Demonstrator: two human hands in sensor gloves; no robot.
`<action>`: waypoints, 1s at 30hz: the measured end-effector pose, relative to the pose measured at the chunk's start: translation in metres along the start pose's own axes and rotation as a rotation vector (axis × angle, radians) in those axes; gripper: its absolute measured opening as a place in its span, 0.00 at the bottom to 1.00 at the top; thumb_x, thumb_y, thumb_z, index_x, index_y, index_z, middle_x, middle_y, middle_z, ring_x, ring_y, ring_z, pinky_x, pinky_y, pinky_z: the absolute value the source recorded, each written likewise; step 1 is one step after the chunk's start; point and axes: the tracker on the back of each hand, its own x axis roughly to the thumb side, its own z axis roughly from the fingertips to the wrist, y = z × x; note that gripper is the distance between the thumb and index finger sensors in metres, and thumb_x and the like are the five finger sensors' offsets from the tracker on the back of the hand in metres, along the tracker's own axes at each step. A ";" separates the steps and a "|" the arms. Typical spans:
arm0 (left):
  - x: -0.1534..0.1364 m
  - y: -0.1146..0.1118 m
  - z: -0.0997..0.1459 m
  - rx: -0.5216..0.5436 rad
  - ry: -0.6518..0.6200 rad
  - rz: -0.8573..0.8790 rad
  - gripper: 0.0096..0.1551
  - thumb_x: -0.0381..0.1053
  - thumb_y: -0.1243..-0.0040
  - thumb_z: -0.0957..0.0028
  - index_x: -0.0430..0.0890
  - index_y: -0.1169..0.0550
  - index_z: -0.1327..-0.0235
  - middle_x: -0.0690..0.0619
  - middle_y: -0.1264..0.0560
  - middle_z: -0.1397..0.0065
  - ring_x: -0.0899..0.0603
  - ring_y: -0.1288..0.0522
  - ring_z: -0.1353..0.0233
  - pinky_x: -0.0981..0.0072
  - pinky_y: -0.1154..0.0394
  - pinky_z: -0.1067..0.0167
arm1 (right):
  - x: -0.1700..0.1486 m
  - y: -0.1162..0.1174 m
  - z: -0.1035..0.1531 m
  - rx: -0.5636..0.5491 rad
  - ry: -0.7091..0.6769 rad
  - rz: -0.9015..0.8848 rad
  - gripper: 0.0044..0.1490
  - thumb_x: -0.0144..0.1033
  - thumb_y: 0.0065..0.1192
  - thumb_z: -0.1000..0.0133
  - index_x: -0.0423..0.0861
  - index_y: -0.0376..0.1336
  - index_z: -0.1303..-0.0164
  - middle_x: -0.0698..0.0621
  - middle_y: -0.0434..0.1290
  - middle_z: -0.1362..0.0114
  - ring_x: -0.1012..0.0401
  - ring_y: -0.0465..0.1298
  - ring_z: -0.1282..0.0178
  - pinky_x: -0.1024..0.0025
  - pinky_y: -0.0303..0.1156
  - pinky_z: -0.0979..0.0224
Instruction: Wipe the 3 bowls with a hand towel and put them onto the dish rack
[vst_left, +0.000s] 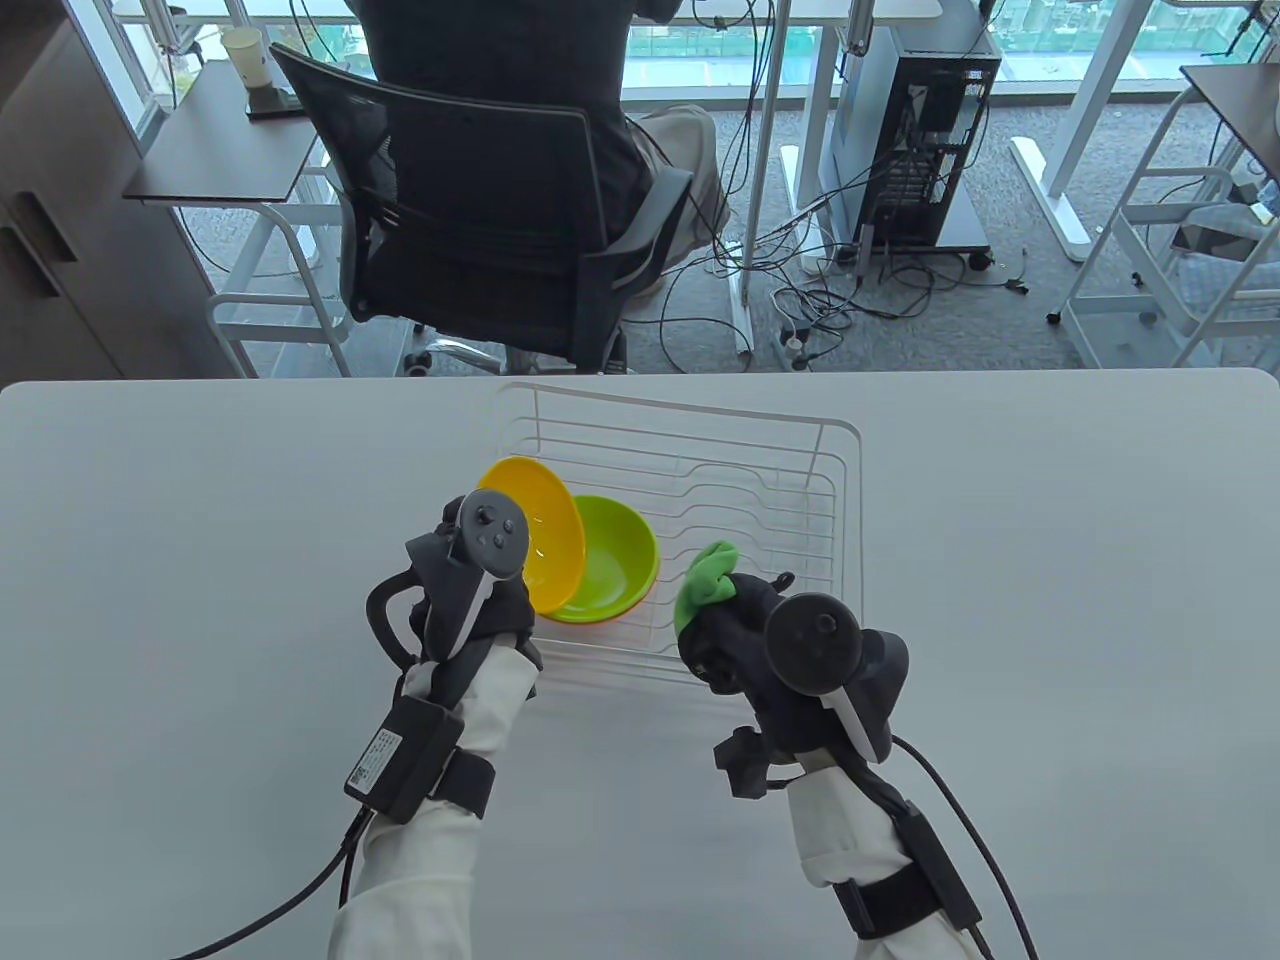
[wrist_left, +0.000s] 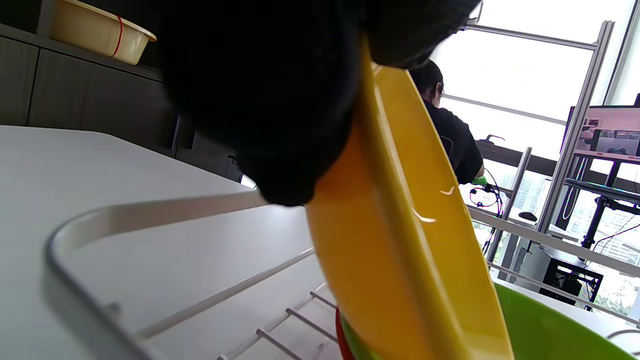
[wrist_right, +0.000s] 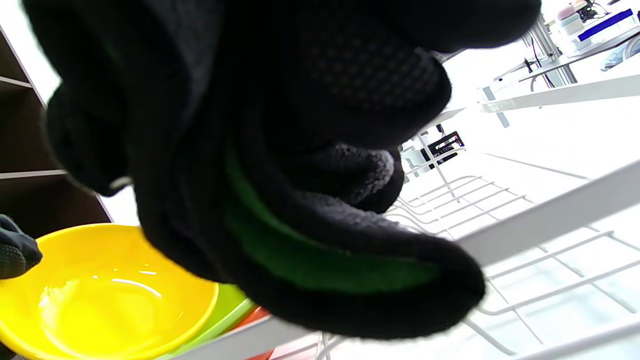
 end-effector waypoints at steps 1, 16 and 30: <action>0.000 -0.001 -0.001 -0.004 0.004 0.006 0.28 0.43 0.39 0.41 0.27 0.26 0.34 0.27 0.17 0.44 0.41 0.08 0.66 0.71 0.10 0.71 | -0.001 -0.001 0.000 -0.003 0.003 -0.013 0.34 0.50 0.68 0.52 0.41 0.73 0.41 0.47 0.83 0.58 0.60 0.83 0.70 0.69 0.79 0.67; 0.002 -0.025 -0.004 -0.100 0.030 0.093 0.29 0.44 0.39 0.41 0.27 0.26 0.34 0.26 0.17 0.44 0.38 0.07 0.66 0.70 0.10 0.70 | -0.007 -0.008 -0.002 -0.001 0.035 -0.096 0.35 0.50 0.68 0.52 0.41 0.73 0.41 0.46 0.82 0.57 0.60 0.83 0.70 0.69 0.79 0.67; -0.008 -0.042 -0.010 -0.270 0.066 0.098 0.31 0.44 0.40 0.39 0.24 0.27 0.33 0.16 0.19 0.43 0.28 0.10 0.55 0.51 0.13 0.62 | -0.011 -0.013 -0.005 0.013 0.059 -0.168 0.35 0.50 0.68 0.52 0.41 0.73 0.41 0.46 0.82 0.57 0.60 0.83 0.70 0.69 0.79 0.67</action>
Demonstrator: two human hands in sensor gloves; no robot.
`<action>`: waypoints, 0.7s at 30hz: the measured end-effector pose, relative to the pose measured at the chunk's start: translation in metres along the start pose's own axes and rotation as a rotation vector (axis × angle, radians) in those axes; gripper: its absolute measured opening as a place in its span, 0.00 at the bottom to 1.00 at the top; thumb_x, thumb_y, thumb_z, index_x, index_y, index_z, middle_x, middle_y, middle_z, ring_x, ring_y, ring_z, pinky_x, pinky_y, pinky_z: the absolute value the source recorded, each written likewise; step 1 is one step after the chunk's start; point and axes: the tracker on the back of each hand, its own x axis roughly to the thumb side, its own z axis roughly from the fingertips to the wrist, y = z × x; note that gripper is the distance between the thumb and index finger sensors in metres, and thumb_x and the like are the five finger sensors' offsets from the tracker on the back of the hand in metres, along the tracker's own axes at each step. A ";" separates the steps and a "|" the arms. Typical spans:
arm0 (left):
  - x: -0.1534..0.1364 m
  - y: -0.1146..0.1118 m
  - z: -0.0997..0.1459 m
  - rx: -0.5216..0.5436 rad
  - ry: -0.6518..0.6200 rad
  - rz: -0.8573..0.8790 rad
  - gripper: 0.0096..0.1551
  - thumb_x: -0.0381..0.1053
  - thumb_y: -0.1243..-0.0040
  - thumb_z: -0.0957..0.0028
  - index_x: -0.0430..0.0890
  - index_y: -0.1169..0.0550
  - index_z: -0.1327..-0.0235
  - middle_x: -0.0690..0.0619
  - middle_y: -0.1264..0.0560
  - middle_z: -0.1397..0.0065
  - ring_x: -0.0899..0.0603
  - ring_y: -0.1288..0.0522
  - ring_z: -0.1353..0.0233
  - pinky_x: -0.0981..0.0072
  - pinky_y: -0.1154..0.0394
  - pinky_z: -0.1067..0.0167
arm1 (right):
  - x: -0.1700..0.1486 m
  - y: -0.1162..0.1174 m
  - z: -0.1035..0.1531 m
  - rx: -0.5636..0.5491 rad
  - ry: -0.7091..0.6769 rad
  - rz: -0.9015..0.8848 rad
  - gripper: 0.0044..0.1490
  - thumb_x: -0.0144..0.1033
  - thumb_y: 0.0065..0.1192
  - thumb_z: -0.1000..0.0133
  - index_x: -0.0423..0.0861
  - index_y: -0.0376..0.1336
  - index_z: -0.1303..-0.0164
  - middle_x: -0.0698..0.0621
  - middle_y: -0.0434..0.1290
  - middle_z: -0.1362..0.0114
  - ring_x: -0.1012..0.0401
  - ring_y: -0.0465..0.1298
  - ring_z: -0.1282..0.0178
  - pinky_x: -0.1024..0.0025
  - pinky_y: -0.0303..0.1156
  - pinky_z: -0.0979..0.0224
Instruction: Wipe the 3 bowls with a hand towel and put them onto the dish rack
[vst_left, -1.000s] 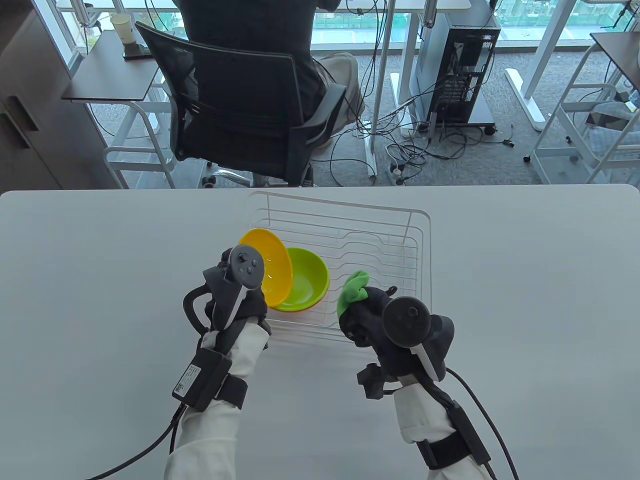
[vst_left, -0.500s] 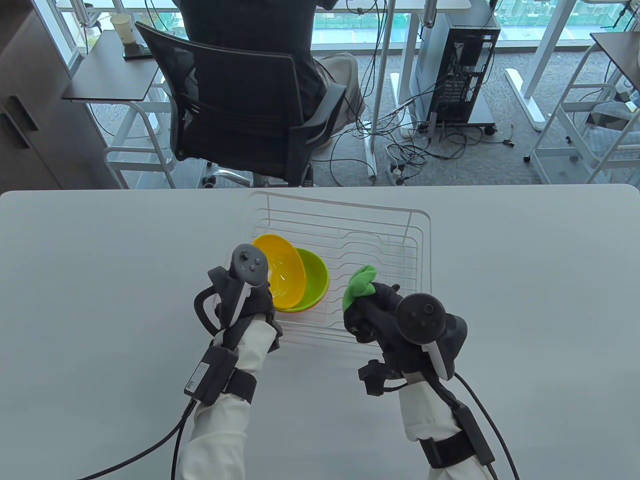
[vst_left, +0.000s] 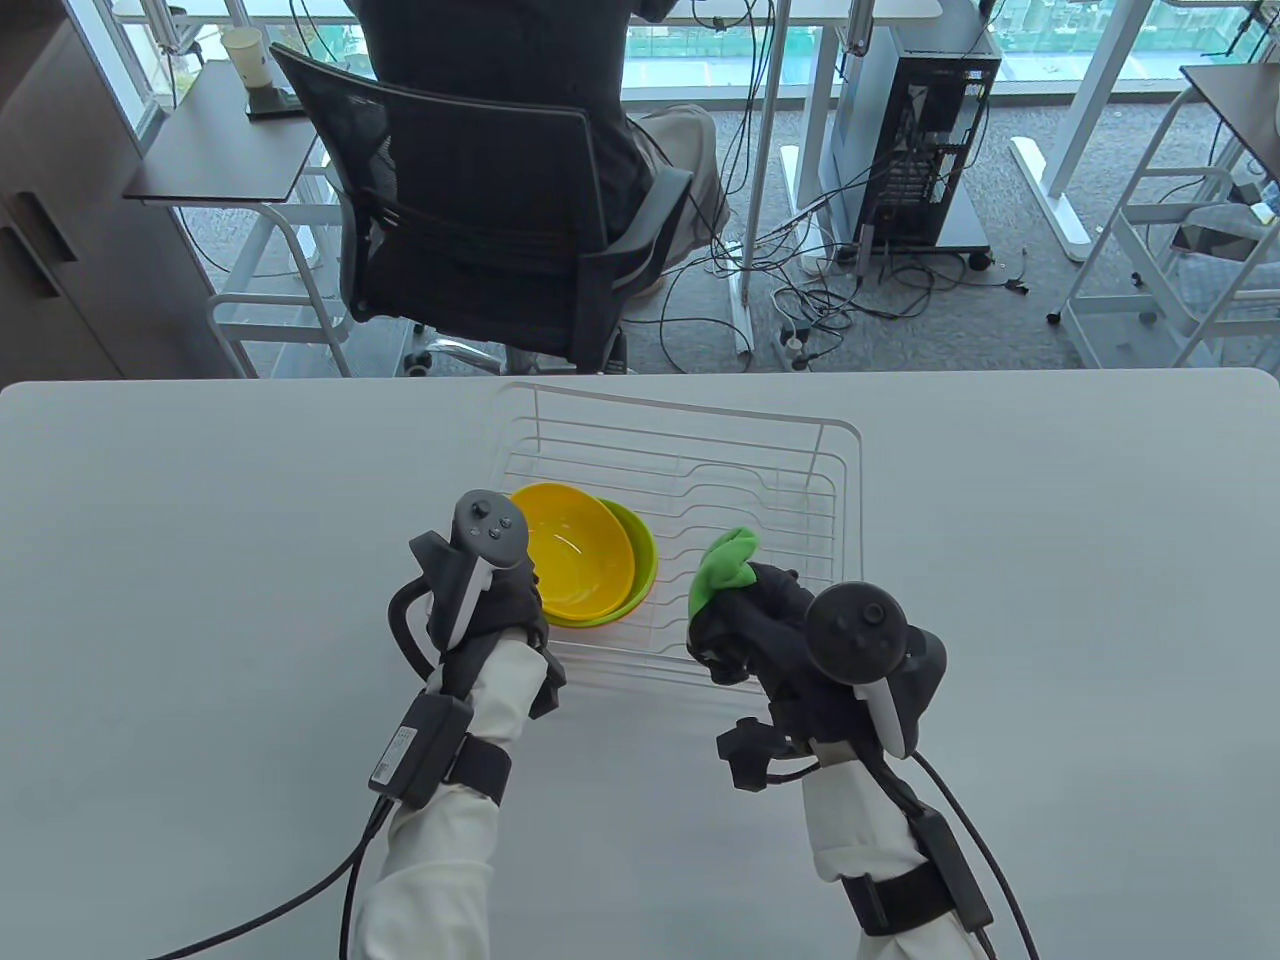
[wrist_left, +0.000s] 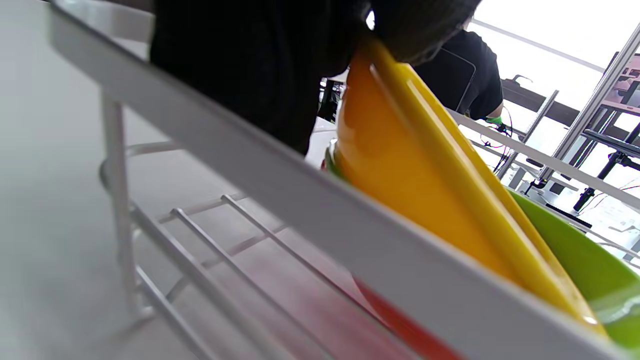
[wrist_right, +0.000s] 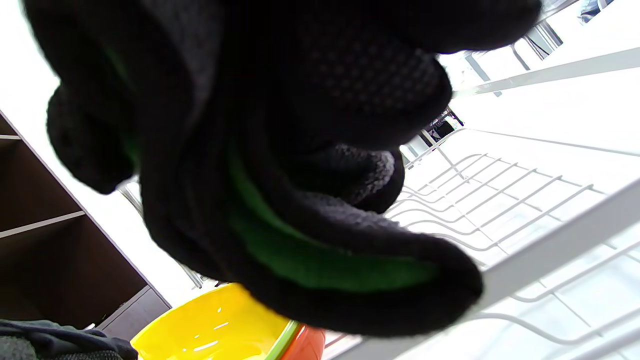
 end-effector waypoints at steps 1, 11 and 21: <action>-0.001 -0.001 -0.001 -0.012 0.003 -0.001 0.31 0.44 0.40 0.39 0.24 0.27 0.32 0.15 0.20 0.43 0.27 0.11 0.55 0.49 0.13 0.62 | 0.000 0.000 0.000 0.000 0.002 -0.002 0.35 0.50 0.68 0.52 0.41 0.73 0.41 0.46 0.82 0.57 0.60 0.83 0.70 0.69 0.79 0.67; -0.001 -0.014 -0.005 -0.072 0.019 -0.040 0.33 0.44 0.40 0.39 0.21 0.26 0.32 0.10 0.21 0.42 0.23 0.12 0.53 0.44 0.15 0.62 | -0.006 -0.002 -0.003 0.001 0.022 -0.013 0.35 0.50 0.68 0.52 0.41 0.73 0.41 0.46 0.82 0.57 0.60 0.83 0.69 0.69 0.79 0.66; -0.002 -0.023 -0.008 -0.136 0.027 -0.063 0.35 0.44 0.39 0.39 0.18 0.26 0.32 0.09 0.22 0.43 0.21 0.13 0.53 0.45 0.16 0.60 | -0.008 -0.003 -0.004 0.007 0.036 -0.018 0.35 0.50 0.68 0.51 0.41 0.73 0.40 0.46 0.82 0.57 0.59 0.83 0.69 0.69 0.79 0.66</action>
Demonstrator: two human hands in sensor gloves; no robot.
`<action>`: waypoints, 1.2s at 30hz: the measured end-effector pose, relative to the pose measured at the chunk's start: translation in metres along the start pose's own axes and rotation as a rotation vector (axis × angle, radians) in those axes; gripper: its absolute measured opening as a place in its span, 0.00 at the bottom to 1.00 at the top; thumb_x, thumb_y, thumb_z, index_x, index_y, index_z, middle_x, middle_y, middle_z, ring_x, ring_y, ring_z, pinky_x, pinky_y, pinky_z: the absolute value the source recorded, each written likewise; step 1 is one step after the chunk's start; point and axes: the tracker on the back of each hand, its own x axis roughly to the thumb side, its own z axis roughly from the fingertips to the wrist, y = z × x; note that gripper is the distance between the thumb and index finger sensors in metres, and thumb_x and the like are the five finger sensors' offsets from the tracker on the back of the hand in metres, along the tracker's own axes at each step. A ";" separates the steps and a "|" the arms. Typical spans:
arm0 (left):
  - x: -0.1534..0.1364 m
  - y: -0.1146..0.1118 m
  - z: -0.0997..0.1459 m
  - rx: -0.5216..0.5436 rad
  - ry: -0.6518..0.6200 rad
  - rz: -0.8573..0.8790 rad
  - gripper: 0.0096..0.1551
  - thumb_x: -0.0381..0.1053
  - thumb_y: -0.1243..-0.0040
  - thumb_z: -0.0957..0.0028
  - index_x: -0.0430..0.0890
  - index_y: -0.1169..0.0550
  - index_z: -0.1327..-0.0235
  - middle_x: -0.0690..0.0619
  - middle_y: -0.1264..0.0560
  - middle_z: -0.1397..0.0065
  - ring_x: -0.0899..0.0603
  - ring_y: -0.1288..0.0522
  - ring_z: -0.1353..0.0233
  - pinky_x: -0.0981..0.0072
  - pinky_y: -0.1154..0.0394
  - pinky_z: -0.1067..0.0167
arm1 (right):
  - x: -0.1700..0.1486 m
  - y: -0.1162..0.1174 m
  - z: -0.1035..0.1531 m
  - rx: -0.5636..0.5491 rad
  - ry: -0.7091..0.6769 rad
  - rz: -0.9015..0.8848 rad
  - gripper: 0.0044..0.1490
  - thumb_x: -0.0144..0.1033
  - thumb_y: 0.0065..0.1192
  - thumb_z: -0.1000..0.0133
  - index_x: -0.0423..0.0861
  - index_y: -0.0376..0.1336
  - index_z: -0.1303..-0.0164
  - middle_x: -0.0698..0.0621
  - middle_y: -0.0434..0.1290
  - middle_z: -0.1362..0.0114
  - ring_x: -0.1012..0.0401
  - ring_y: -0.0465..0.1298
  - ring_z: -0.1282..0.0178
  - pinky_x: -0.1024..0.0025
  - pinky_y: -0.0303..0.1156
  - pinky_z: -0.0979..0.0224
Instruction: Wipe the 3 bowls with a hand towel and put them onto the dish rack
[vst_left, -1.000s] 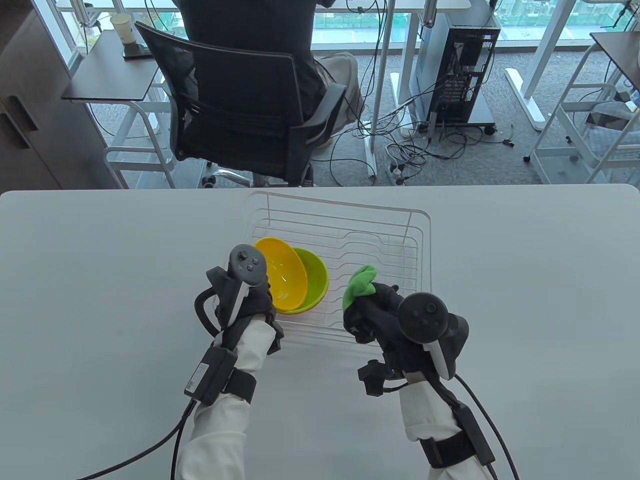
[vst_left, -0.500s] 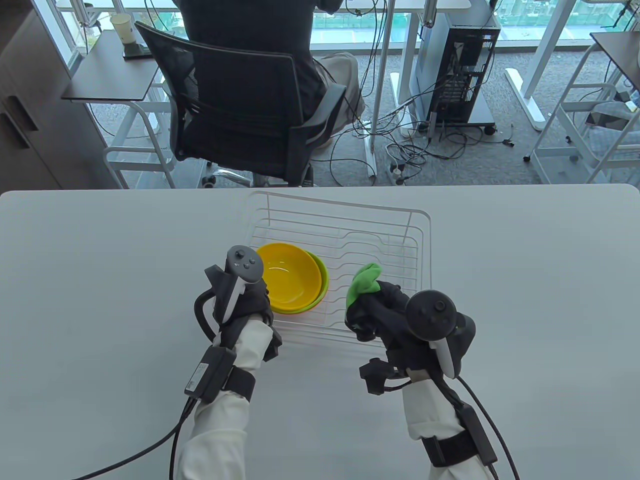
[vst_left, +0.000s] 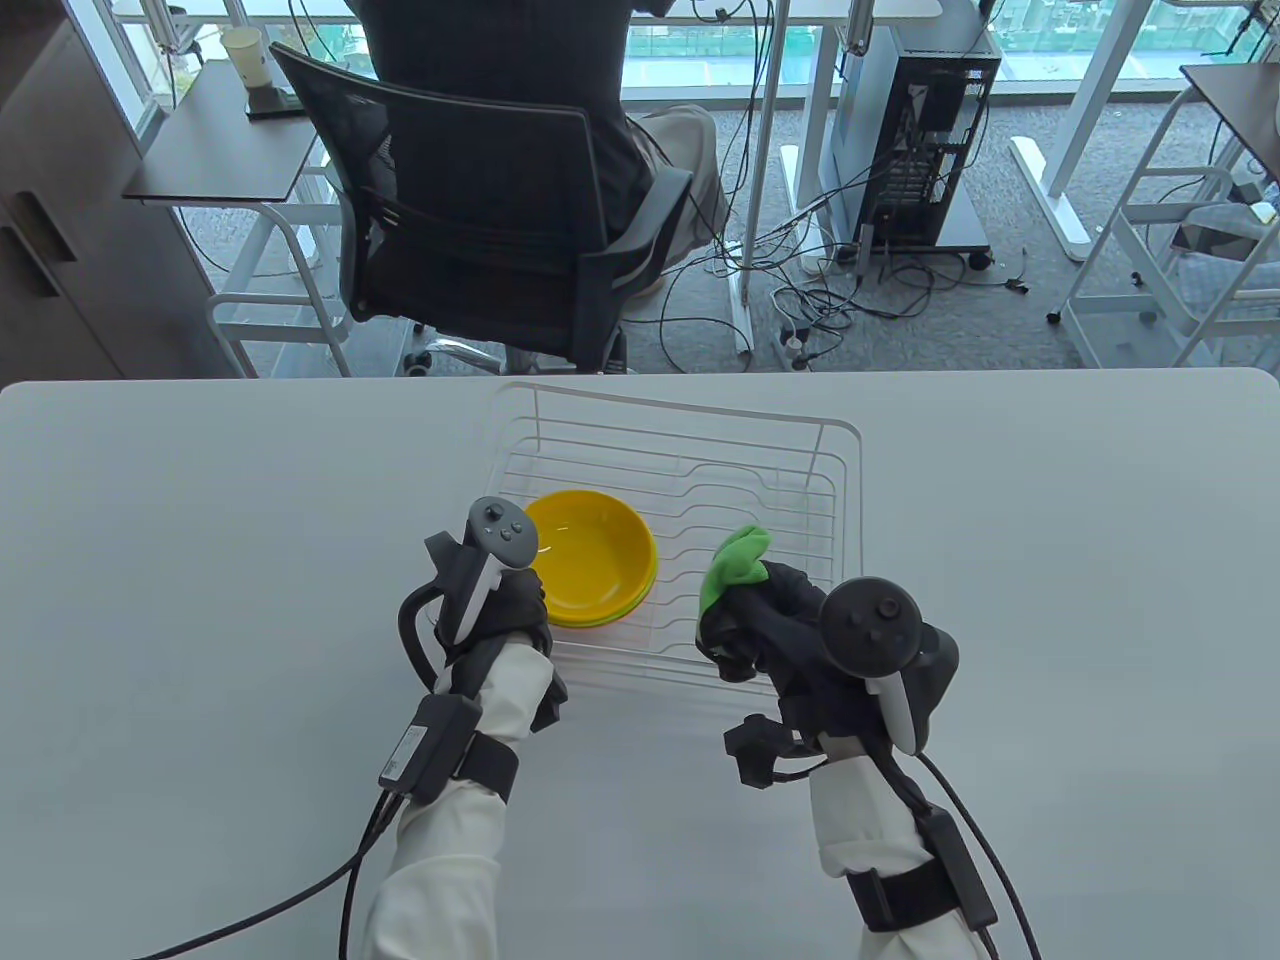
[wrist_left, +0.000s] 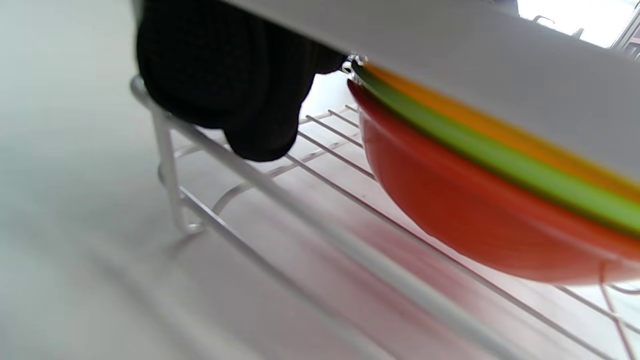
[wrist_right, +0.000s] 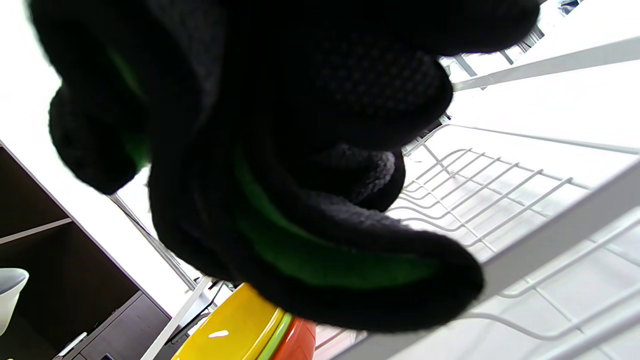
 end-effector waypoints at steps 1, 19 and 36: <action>0.000 0.000 0.000 -0.004 -0.001 -0.004 0.36 0.45 0.39 0.39 0.18 0.26 0.31 0.09 0.22 0.42 0.21 0.13 0.52 0.45 0.16 0.59 | 0.000 0.000 0.000 0.000 0.001 -0.001 0.35 0.50 0.68 0.51 0.41 0.73 0.40 0.46 0.82 0.57 0.59 0.83 0.69 0.69 0.79 0.66; -0.006 0.051 0.055 0.210 -0.333 0.166 0.32 0.48 0.43 0.39 0.30 0.27 0.28 0.24 0.21 0.36 0.31 0.12 0.48 0.51 0.16 0.55 | -0.004 -0.012 -0.002 -0.079 -0.008 0.047 0.35 0.50 0.68 0.52 0.41 0.72 0.40 0.45 0.82 0.56 0.59 0.83 0.69 0.68 0.79 0.65; -0.031 0.066 0.087 0.330 -0.506 0.200 0.31 0.48 0.43 0.38 0.29 0.27 0.29 0.25 0.21 0.37 0.33 0.12 0.48 0.52 0.16 0.55 | -0.027 -0.062 -0.013 -0.275 0.041 0.117 0.36 0.47 0.69 0.52 0.42 0.70 0.35 0.43 0.81 0.48 0.56 0.84 0.63 0.65 0.81 0.60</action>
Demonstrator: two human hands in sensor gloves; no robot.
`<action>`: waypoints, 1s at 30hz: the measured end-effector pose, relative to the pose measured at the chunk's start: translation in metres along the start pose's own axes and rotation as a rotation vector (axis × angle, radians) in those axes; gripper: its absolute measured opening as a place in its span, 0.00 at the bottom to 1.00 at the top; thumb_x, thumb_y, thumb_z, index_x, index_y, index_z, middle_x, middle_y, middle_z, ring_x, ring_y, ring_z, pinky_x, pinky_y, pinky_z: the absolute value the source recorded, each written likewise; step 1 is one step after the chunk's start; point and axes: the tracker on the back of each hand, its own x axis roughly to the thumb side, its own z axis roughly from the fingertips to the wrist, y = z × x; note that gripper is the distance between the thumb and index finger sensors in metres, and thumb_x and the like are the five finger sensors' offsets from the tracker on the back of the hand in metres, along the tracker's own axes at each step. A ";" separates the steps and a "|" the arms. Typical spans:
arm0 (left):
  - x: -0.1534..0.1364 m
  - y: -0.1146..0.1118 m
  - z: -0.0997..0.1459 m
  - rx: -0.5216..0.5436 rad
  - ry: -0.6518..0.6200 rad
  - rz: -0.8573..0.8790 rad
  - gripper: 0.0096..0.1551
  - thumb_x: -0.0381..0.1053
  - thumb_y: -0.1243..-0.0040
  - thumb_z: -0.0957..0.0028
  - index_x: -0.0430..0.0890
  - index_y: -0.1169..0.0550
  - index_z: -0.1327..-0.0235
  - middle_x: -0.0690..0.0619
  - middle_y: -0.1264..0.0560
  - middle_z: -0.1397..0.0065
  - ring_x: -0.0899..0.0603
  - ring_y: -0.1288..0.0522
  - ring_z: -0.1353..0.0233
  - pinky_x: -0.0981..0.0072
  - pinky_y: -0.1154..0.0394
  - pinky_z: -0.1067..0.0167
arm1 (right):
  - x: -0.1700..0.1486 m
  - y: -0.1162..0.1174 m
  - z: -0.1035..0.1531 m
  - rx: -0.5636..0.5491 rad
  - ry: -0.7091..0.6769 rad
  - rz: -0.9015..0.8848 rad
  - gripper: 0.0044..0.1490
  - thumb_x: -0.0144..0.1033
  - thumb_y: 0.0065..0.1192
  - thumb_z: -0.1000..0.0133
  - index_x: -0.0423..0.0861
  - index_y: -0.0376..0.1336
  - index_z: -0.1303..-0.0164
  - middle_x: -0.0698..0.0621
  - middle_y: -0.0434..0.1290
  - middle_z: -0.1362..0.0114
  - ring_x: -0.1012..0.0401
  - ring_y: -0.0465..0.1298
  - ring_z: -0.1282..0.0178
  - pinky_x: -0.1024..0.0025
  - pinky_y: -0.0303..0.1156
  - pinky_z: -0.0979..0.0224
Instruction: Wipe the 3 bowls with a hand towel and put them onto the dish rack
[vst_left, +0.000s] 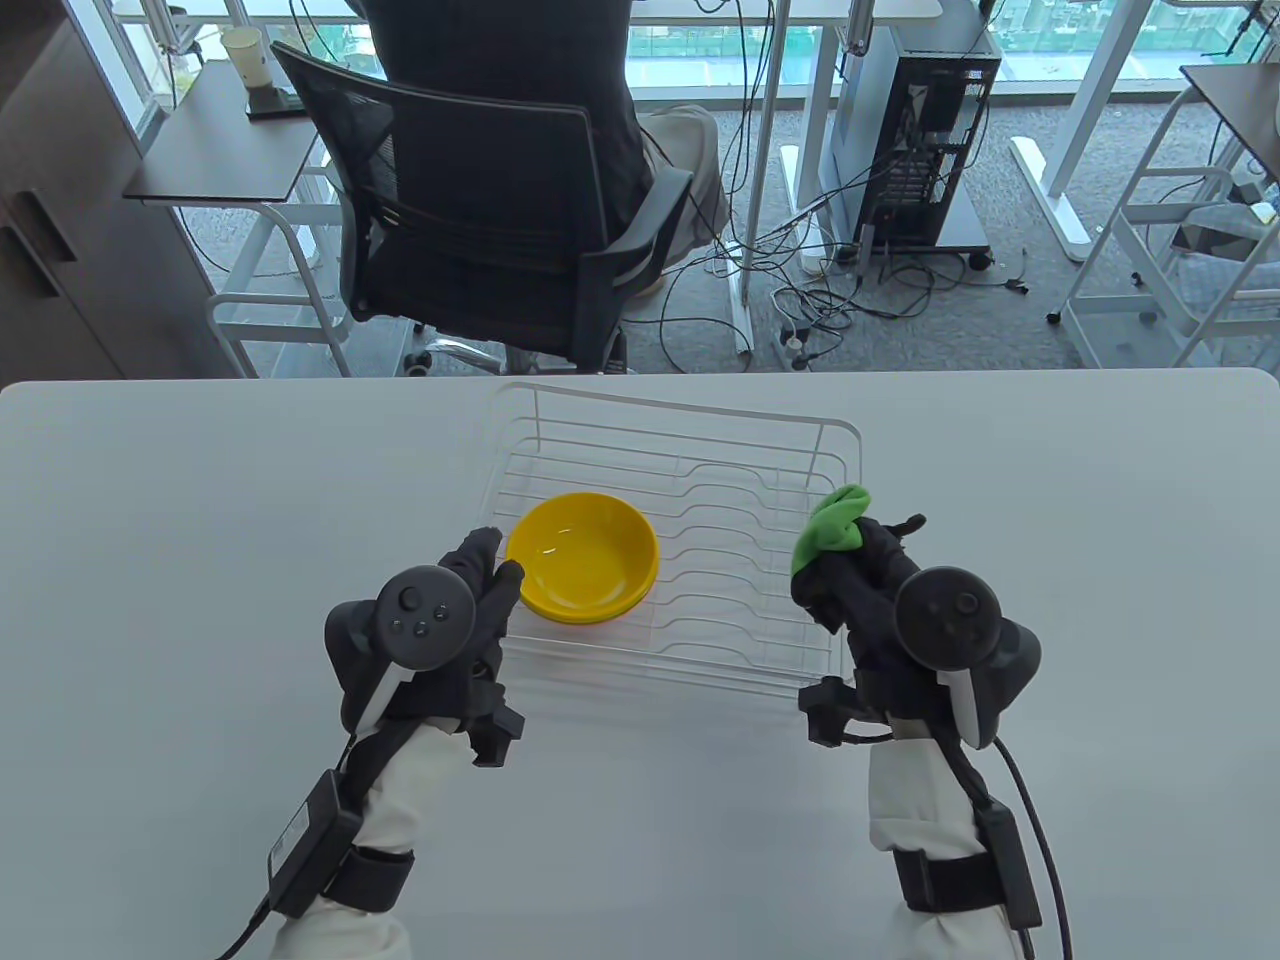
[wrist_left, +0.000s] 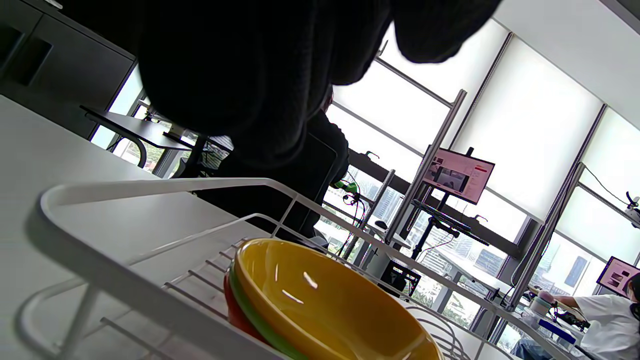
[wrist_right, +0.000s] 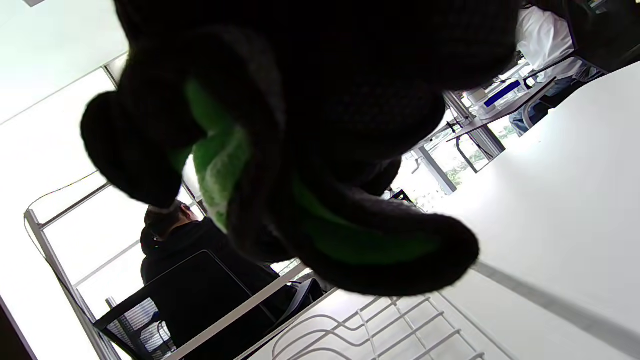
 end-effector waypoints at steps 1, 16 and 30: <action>-0.001 0.000 0.000 0.000 0.003 0.004 0.31 0.48 0.43 0.38 0.29 0.27 0.29 0.24 0.21 0.37 0.32 0.12 0.48 0.52 0.16 0.55 | -0.004 -0.002 -0.002 -0.012 0.012 0.010 0.36 0.46 0.69 0.52 0.42 0.70 0.35 0.43 0.81 0.48 0.56 0.84 0.62 0.65 0.81 0.60; -0.020 0.001 0.001 0.002 0.045 0.022 0.31 0.48 0.43 0.38 0.29 0.27 0.29 0.24 0.21 0.37 0.32 0.13 0.48 0.51 0.16 0.55 | -0.078 -0.015 -0.019 -0.074 0.290 0.279 0.38 0.44 0.69 0.51 0.41 0.67 0.31 0.41 0.79 0.42 0.54 0.83 0.59 0.63 0.80 0.57; -0.022 -0.006 0.003 -0.032 0.035 0.024 0.31 0.48 0.43 0.38 0.29 0.27 0.29 0.24 0.21 0.37 0.32 0.13 0.48 0.51 0.16 0.55 | -0.146 0.001 -0.018 0.055 0.543 0.355 0.39 0.46 0.68 0.50 0.41 0.66 0.30 0.39 0.77 0.39 0.52 0.83 0.56 0.62 0.80 0.55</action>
